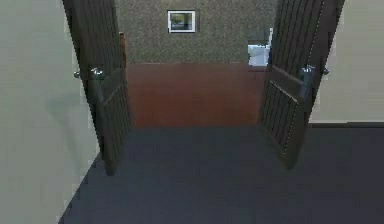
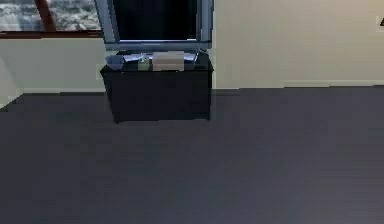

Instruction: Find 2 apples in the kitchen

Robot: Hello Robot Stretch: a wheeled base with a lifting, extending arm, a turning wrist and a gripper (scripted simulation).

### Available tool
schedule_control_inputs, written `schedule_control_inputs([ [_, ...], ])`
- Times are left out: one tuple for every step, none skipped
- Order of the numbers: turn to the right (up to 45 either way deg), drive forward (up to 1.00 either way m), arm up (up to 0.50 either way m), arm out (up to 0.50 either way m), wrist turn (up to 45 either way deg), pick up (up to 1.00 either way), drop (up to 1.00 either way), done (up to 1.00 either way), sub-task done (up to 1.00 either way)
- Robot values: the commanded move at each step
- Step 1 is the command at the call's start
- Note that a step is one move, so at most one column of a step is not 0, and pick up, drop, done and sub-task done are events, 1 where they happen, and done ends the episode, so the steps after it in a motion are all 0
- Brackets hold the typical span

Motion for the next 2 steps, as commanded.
schedule_control_inputs([
  [0.0,1.00,0.00,0.00,0.0,0.00,0.00,0.00,0.00],
  [0.0,1.00,0.00,0.00,0.0,0.00,0.00,0.00,0.00],
])
